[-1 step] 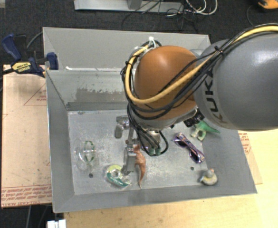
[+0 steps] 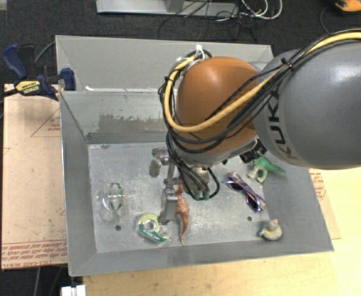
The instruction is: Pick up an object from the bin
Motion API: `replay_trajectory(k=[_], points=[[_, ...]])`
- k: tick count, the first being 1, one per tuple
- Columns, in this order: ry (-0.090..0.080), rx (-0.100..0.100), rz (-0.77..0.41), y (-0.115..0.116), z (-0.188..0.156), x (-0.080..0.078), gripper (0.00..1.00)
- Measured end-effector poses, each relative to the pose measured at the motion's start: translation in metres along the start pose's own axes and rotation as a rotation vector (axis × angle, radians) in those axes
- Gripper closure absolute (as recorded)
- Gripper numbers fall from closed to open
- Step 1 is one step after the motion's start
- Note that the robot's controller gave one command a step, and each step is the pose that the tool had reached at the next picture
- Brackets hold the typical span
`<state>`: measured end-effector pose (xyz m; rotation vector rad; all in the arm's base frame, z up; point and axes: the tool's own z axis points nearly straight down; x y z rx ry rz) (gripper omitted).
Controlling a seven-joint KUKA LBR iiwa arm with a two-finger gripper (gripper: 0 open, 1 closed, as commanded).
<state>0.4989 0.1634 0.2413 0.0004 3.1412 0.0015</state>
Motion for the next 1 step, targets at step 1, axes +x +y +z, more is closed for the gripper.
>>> replay_trajectory(k=[1], points=[[0.001,-0.001,-0.013,0.0078,0.0936,0.0011,0.0]])
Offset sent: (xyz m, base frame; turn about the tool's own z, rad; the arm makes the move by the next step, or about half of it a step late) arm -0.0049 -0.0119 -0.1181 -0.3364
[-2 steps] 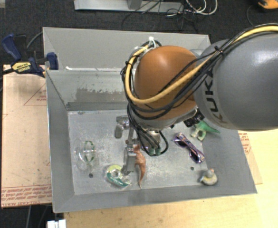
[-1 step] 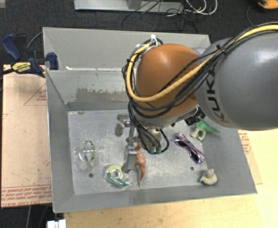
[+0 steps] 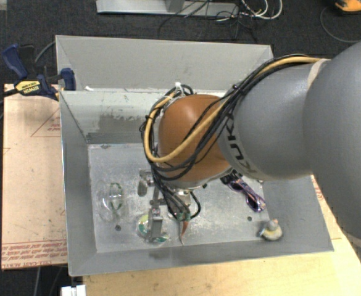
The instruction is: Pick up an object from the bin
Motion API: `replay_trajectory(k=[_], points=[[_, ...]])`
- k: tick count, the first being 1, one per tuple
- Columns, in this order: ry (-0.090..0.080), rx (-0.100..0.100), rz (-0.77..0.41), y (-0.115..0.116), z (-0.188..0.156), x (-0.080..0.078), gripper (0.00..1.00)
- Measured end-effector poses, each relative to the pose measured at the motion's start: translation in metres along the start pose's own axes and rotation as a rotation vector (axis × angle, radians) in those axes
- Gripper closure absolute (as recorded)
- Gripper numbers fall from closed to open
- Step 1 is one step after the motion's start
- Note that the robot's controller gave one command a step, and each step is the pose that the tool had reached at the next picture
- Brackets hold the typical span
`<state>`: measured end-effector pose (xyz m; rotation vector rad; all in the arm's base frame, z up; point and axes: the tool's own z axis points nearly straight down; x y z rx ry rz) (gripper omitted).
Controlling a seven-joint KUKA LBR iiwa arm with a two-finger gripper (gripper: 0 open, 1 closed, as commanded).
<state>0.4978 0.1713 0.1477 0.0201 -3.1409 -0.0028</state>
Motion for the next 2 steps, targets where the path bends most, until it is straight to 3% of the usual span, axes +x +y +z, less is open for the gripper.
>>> replay_trajectory(k=[1,2], points=[[0.0,0.0,-0.323,-0.019,0.025,0.004,0.0],[0.002,-0.001,0.024,-0.023,0.079,-0.005,0.0]])
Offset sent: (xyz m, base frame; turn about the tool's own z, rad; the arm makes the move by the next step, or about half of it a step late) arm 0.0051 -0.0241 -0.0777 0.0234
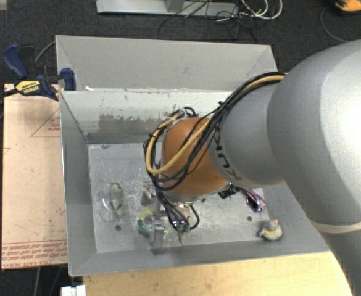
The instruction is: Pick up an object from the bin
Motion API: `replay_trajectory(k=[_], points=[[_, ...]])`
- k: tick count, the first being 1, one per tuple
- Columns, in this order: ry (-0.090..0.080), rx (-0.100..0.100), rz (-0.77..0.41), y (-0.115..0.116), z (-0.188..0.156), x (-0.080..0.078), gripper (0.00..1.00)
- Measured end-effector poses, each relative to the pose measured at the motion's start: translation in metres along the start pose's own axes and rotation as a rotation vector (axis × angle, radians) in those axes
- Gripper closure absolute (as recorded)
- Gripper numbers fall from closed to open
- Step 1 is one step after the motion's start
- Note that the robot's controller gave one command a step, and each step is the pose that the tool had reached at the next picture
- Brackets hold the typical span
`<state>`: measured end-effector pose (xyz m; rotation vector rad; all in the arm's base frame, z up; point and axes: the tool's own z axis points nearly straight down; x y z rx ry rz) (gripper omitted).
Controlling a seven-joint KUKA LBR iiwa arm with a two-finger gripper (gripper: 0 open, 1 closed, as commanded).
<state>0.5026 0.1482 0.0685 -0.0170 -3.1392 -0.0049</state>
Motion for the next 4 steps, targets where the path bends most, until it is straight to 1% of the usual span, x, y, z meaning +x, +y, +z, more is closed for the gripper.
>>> replay_trajectory(k=[1,2,3,4], points=[[-0.009,-0.004,-0.103,0.003,-0.006,-0.005,1.0],[-0.009,-0.005,-0.103,0.004,-0.006,-0.005,1.0],[-0.018,-0.008,-0.081,0.009,-0.096,-0.014,1.0],[-0.009,-0.006,-0.079,-0.004,-0.033,-0.007,1.0]])
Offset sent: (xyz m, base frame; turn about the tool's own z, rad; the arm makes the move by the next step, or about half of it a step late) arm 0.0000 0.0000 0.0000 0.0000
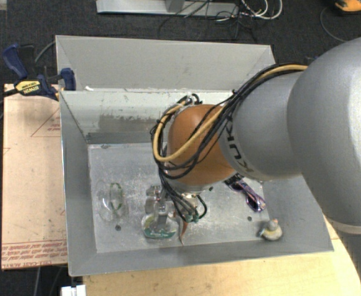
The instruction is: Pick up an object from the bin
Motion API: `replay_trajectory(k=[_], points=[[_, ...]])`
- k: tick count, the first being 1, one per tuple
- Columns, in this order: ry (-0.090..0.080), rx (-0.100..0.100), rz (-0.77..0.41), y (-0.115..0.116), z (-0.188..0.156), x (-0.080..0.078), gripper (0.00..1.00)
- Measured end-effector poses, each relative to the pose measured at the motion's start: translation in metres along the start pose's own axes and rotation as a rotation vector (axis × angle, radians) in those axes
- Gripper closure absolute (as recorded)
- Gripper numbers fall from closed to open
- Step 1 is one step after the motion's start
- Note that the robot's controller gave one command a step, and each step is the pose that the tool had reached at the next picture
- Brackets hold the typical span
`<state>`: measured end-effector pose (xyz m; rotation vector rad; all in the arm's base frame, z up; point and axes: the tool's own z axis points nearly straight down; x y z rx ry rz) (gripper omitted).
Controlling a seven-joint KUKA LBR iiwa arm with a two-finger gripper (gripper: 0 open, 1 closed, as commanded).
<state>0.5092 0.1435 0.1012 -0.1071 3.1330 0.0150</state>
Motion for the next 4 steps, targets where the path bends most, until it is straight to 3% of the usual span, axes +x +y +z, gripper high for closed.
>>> replay_trajectory(k=[1,2,3,4], points=[[0.0,0.0,0.0,0.0,0.0,0.0,1.0],[-0.007,-0.002,-0.02,0.0,-0.089,0.002,1.0],[0.002,0.0,-0.025,-0.004,-0.04,0.001,1.0],[-0.001,-0.001,0.024,-0.003,-0.146,0.006,1.0]])
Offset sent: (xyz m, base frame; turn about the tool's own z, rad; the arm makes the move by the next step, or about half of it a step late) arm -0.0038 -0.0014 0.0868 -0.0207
